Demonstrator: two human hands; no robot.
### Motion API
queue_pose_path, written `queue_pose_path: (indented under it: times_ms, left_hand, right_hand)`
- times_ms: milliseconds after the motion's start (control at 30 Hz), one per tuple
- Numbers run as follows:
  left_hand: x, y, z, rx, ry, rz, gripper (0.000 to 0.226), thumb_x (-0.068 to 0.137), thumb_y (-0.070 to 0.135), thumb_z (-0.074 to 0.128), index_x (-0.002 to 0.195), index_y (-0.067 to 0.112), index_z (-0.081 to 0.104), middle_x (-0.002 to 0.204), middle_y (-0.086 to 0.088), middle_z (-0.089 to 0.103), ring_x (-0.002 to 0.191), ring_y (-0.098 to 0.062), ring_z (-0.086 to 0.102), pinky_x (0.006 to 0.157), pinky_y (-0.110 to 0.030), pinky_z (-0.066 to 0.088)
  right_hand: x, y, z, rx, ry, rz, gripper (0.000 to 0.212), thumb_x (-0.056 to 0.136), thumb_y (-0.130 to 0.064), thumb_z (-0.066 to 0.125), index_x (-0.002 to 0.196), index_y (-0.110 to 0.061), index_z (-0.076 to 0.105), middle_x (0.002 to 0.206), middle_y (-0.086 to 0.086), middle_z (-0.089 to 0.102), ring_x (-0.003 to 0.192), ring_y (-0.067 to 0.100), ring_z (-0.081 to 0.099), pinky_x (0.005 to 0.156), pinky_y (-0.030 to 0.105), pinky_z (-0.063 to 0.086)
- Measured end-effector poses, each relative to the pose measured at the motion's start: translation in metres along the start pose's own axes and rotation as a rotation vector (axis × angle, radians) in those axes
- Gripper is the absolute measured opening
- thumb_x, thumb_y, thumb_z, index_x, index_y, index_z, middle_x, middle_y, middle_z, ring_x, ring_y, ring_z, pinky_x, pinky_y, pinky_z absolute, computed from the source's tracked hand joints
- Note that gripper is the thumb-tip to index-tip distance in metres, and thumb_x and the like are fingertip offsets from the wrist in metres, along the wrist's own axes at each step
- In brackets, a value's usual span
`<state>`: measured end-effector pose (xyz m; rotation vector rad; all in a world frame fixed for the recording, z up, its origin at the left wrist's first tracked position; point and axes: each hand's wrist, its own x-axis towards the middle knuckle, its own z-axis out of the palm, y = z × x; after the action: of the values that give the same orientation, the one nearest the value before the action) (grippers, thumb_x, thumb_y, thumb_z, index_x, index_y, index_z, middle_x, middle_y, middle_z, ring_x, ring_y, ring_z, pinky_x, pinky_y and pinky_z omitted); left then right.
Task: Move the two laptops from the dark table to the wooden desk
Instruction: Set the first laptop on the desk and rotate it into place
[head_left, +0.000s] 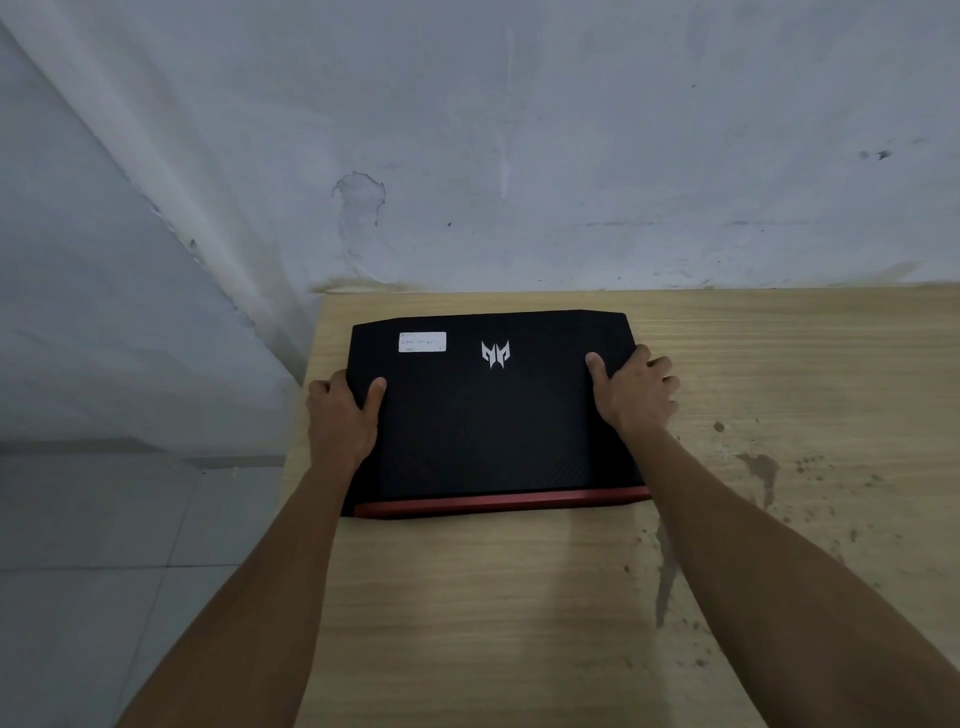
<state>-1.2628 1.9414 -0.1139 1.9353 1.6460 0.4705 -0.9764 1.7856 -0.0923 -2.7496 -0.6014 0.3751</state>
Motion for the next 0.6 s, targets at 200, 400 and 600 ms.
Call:
queue_pose_path:
  times_ms: [200, 400, 600]
  left_hand:
    - [-0.0010, 0.0000, 0.0005, -0.002, 0.003, -0.004, 0.061, 0.095, 0.051, 0.049, 0.132, 0.003, 0.048, 0.128, -0.023, 0.046, 0.117, -0.038, 0.048, 0.095, -0.048, 0.044]
    - [-0.0011, 0.0028, -0.0011, 0.006, -0.001, -0.003, 0.060, 0.095, 0.051, 0.050, 0.133, 0.004, 0.047, 0.129, -0.023, 0.046, 0.117, -0.038, 0.049, 0.096, -0.049, 0.045]
    - [-0.0096, 0.0041, -0.0059, 0.011, -0.003, 0.006, 0.057, 0.097, 0.047, 0.049, 0.135, 0.005, 0.047, 0.127, -0.023, 0.049, 0.116, -0.038, 0.050, 0.095, -0.049, 0.046]
  right_hand:
    - [0.0018, 0.0010, 0.0000, 0.004, -0.014, 0.010, 0.077, 0.098, -0.066, 0.041, 0.145, -0.006, 0.035, 0.140, 0.021, 0.039, 0.125, 0.041, 0.042, 0.095, 0.055, 0.041]
    - [0.0031, 0.0014, 0.0019, -0.007, -0.017, 0.011, 0.077, 0.098, -0.066, 0.041, 0.145, -0.005, 0.034, 0.140, 0.021, 0.038, 0.125, 0.041, 0.042, 0.095, 0.055, 0.042]
    - [-0.0014, 0.0065, -0.0008, 0.009, -0.029, -0.030, 0.078, 0.099, -0.063, 0.041, 0.152, -0.007, 0.028, 0.144, 0.021, 0.036, 0.129, 0.041, 0.039, 0.099, 0.056, 0.040]
